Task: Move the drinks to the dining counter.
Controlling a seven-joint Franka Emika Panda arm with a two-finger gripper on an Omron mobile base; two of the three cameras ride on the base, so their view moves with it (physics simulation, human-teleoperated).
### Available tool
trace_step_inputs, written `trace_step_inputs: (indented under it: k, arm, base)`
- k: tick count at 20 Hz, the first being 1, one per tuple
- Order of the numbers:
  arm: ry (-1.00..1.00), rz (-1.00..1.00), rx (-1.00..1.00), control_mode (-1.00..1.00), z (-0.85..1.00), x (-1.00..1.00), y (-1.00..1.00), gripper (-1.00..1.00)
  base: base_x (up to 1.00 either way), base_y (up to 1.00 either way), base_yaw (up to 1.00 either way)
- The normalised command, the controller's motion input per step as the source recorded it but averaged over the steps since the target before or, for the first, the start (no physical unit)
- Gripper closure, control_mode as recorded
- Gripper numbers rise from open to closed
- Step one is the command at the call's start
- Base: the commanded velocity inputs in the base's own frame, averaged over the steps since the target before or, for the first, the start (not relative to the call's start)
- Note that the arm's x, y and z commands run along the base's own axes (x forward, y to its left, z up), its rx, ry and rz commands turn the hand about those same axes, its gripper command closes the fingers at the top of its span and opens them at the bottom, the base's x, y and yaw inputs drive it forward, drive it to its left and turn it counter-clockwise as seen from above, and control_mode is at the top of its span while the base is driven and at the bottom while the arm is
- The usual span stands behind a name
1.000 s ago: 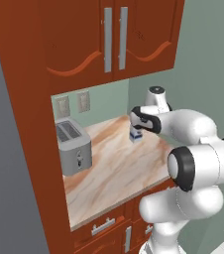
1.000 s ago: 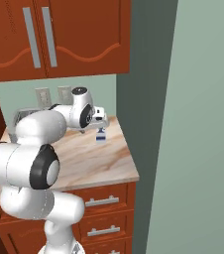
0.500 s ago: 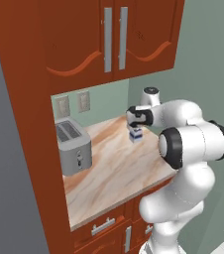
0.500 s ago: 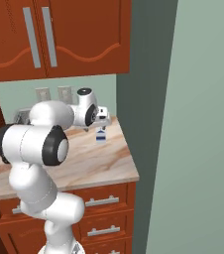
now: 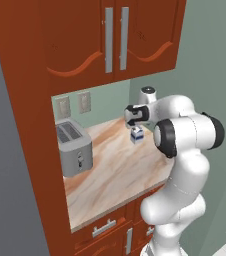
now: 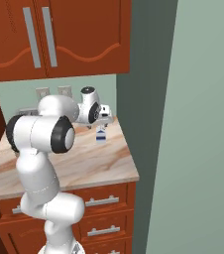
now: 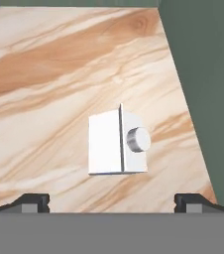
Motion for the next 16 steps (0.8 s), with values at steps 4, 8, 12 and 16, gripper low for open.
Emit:
trace_step_inputs:
  k: [4,8,12,16]
  arm:
    - [0.00,0.00,0.00,-1.00,-0.15,0.44,0.00,-1.00]
    - [0.00,0.02,0.01,-1.00,-0.26,0.25,0.00,-1.00]
    - [0.00,0.02,0.00,-1.00,-0.39,0.04,0.00,-1.00]
    - [0.00,0.01,0.00,-1.00,-0.38,0.02,0.00,-1.00]
  base:
    - [0.00,0.00,0.00]
    - [0.00,0.00,0.00]
    - [0.00,0.00,0.00]
    - [0.00,0.00,0.00]
